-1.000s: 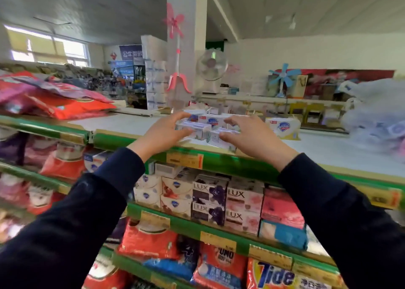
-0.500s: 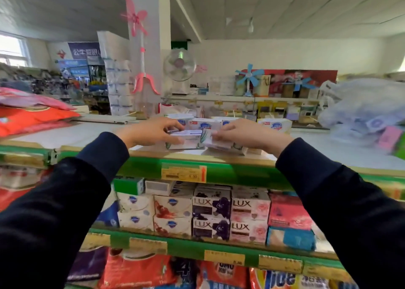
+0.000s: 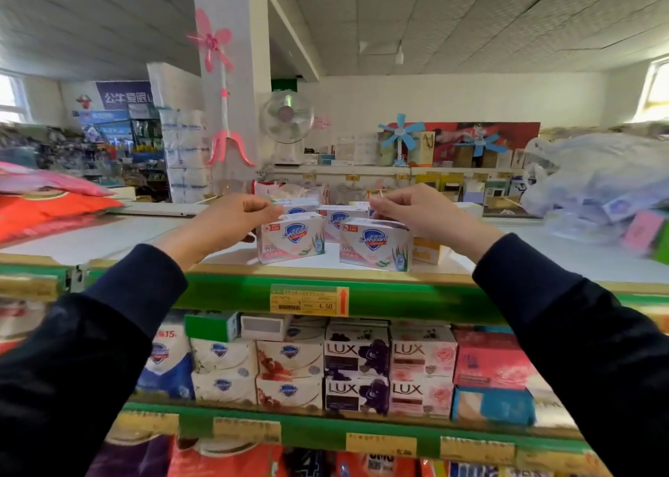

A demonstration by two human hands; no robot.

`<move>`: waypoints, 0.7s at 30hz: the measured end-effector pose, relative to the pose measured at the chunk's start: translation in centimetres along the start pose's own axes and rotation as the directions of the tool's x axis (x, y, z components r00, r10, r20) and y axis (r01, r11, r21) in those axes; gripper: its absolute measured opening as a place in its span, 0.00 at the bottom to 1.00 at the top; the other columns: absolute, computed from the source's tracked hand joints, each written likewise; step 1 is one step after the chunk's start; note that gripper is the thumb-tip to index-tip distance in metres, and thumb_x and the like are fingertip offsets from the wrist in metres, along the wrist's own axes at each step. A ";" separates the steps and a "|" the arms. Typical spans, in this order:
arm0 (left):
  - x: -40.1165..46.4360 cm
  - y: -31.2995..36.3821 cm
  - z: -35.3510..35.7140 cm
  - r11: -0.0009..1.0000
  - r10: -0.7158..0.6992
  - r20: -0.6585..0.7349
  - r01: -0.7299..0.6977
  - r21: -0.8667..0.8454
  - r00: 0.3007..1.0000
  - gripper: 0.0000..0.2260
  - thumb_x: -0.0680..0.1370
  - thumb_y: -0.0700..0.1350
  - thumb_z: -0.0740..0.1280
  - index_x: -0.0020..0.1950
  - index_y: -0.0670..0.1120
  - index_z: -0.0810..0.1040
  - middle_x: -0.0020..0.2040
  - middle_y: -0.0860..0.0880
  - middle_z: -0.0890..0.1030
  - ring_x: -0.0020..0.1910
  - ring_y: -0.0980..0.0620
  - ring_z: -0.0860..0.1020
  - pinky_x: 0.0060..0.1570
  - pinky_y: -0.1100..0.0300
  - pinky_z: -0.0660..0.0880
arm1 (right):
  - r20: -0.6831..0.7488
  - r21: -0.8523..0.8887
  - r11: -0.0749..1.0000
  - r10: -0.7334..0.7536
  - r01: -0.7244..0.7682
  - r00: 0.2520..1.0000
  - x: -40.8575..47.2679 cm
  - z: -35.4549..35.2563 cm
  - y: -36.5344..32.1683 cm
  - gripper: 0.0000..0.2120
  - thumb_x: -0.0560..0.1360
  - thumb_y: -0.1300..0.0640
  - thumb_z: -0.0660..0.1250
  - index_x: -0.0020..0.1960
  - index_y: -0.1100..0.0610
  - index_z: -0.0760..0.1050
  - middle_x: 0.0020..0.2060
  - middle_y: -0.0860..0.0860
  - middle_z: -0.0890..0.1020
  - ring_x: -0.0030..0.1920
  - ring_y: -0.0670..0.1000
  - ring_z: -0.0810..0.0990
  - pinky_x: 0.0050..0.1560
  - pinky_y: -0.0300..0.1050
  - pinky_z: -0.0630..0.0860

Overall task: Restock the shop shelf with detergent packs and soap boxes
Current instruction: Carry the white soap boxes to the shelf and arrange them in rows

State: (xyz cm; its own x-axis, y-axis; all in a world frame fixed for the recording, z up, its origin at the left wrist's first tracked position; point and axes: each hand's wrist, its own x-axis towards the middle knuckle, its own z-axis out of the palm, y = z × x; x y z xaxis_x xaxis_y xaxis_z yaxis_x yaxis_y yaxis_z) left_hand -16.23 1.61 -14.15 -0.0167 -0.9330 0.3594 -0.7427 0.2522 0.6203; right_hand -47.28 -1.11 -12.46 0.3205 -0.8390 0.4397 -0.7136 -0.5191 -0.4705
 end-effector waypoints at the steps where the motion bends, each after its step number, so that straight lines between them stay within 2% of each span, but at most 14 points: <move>1: -0.3 -0.1 0.0 1.000 0.019 0.014 -0.018 -0.016 1.000 0.24 0.68 0.74 0.61 0.54 0.63 0.82 0.50 0.60 0.85 0.51 0.54 0.83 0.52 0.54 0.80 | 0.024 0.006 1.000 -0.004 0.004 1.000 -0.4 -0.4 0.0 0.24 0.78 0.32 0.60 0.52 0.48 0.86 0.51 0.52 0.88 0.53 0.56 0.85 0.57 0.59 0.80; 3: -0.9 -0.2 -0.3 0.998 0.026 0.082 -0.021 -0.063 0.996 0.24 0.65 0.76 0.65 0.53 0.64 0.81 0.49 0.59 0.86 0.49 0.56 0.84 0.51 0.56 0.81 | 0.114 0.009 1.000 -0.012 0.012 0.993 -1.0 -1.2 0.0 0.28 0.74 0.29 0.62 0.59 0.48 0.84 0.58 0.53 0.86 0.59 0.57 0.83 0.61 0.58 0.79; 5: -1.2 -0.1 -0.4 0.999 0.001 0.132 0.005 -0.044 0.991 0.24 0.63 0.70 0.73 0.55 0.63 0.79 0.50 0.58 0.86 0.48 0.57 0.85 0.50 0.55 0.82 | 0.266 -0.016 1.000 -0.017 0.022 0.964 -1.4 -2.0 0.0 0.33 0.69 0.29 0.67 0.67 0.46 0.78 0.66 0.48 0.81 0.65 0.48 0.78 0.67 0.50 0.74; 6: -1.2 0.0 -0.2 1.000 -0.017 0.127 0.018 -0.006 0.992 0.24 0.63 0.66 0.76 0.56 0.62 0.77 0.51 0.56 0.86 0.47 0.56 0.85 0.50 0.54 0.83 | 0.341 -0.037 0.999 -0.013 0.027 0.940 -1.5 -2.3 0.0 0.34 0.69 0.33 0.71 0.71 0.46 0.74 0.70 0.47 0.77 0.66 0.44 0.74 0.67 0.44 0.71; 8: -1.1 0.3 0.5 0.999 -0.040 0.070 0.038 0.036 0.997 0.18 0.68 0.56 0.79 0.54 0.56 0.77 0.50 0.54 0.86 0.45 0.55 0.86 0.49 0.52 0.83 | 0.417 -0.101 0.994 -0.002 0.048 0.909 -1.5 -2.4 0.0 0.35 0.73 0.44 0.76 0.76 0.48 0.67 0.74 0.47 0.73 0.64 0.42 0.70 0.59 0.34 0.67; 10: -1.2 0.5 0.8 0.999 -0.040 0.001 0.040 0.008 0.999 0.13 0.72 0.50 0.78 0.52 0.53 0.78 0.48 0.54 0.87 0.45 0.55 0.86 0.46 0.56 0.83 | 0.385 -0.134 0.989 0.002 0.054 0.923 -1.3 -2.1 0.2 0.32 0.75 0.50 0.75 0.76 0.47 0.67 0.73 0.48 0.74 0.63 0.44 0.71 0.53 0.31 0.66; 13: -1.9 0.6 0.2 0.995 -0.048 -0.085 0.040 -0.091 0.995 0.11 0.74 0.47 0.77 0.53 0.53 0.79 0.45 0.55 0.87 0.45 0.56 0.86 0.45 0.59 0.81 | 0.274 -0.061 0.998 -0.007 0.024 0.962 -0.8 -1.2 0.6 0.27 0.74 0.50 0.76 0.69 0.46 0.71 0.70 0.48 0.76 0.67 0.49 0.75 0.59 0.39 0.70; 14: -2.3 0.7 -0.2 0.986 -0.063 -0.108 0.045 -0.158 0.992 0.11 0.74 0.45 0.77 0.53 0.52 0.79 0.45 0.55 0.88 0.45 0.56 0.86 0.46 0.59 0.81 | 0.237 0.003 1.000 -0.005 0.005 0.972 -0.6 -1.0 0.7 0.24 0.73 0.50 0.77 0.65 0.46 0.72 0.67 0.47 0.78 0.65 0.48 0.77 0.58 0.41 0.72; 17: -4.2 1.4 -1.8 0.964 -0.096 -0.184 0.045 -0.263 0.978 0.11 0.75 0.42 0.76 0.56 0.50 0.80 0.45 0.54 0.88 0.46 0.55 0.87 0.47 0.57 0.82 | 0.154 0.251 0.968 -0.042 0.002 0.987 -0.1 -0.8 0.2 0.16 0.73 0.53 0.77 0.56 0.44 0.75 0.52 0.43 0.84 0.49 0.41 0.82 0.43 0.36 0.76; 21: -8.4 2.3 -4.1 0.956 -0.137 -0.280 0.053 -0.288 0.950 0.11 0.75 0.41 0.75 0.55 0.50 0.80 0.45 0.54 0.88 0.45 0.56 0.87 0.38 0.66 0.81 | 0.177 0.542 0.840 -0.139 0.021 0.974 0.1 0.2 -1.8 0.20 0.74 0.59 0.75 0.64 0.49 0.79 0.51 0.50 0.87 0.50 0.49 0.86 0.48 0.42 0.82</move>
State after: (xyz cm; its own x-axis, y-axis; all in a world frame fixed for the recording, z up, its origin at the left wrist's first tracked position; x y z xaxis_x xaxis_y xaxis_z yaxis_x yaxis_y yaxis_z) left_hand -15.07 11.05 -12.87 0.2735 -0.8492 0.4517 -0.5186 0.2653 0.8128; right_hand -45.82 -0.25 -11.73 0.5214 -0.7745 0.3582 -0.2550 -0.5420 -0.8008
